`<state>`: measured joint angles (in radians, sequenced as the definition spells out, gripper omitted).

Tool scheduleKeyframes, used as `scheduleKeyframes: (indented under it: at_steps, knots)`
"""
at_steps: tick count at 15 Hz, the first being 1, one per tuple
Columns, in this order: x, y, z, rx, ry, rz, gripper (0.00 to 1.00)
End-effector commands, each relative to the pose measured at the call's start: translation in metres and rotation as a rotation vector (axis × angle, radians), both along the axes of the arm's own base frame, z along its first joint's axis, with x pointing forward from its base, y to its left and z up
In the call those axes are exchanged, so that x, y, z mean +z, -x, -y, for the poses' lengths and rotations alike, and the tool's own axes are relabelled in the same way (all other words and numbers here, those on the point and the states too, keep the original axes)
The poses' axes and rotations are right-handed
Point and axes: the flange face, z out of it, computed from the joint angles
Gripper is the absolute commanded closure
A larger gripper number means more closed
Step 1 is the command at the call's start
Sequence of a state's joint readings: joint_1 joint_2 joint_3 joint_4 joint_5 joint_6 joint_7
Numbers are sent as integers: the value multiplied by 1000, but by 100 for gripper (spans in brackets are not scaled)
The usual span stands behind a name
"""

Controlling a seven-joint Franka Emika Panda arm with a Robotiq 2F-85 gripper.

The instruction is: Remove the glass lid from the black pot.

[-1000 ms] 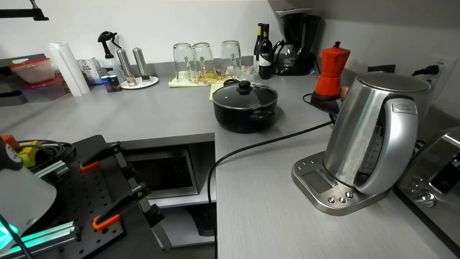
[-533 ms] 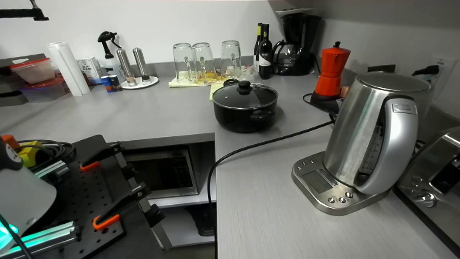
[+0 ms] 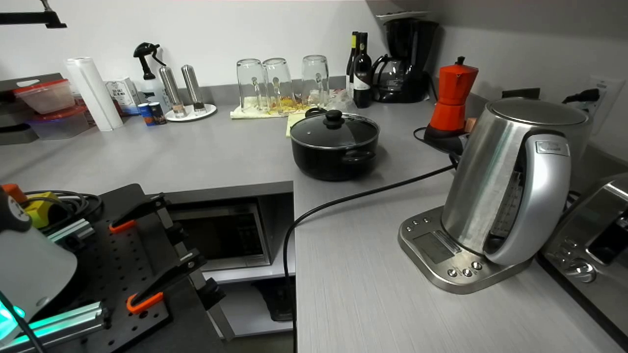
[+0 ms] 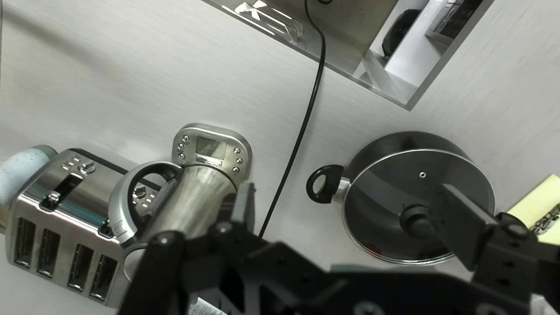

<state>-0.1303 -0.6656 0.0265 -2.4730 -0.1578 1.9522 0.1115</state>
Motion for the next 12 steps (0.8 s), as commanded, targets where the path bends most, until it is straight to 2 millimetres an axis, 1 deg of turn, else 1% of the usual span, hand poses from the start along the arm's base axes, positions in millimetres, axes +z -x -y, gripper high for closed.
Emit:
scheduleKeyframes:
  at_steps: [1, 3, 5, 9, 10, 12]
  knots:
    - [-5, -45, 10, 92, -18, -16, 0]
    - [-10, -68, 10, 133, -17, -6, 0]
    - [-19, -94, 3, 185, -20, -6, 0]
    - [-40, -142, -17, 281, -14, -25, 0]
    - [-50, -156, -26, 308, -10, -36, 0]
    - [-63, -175, -38, 356, -8, -57, 0]
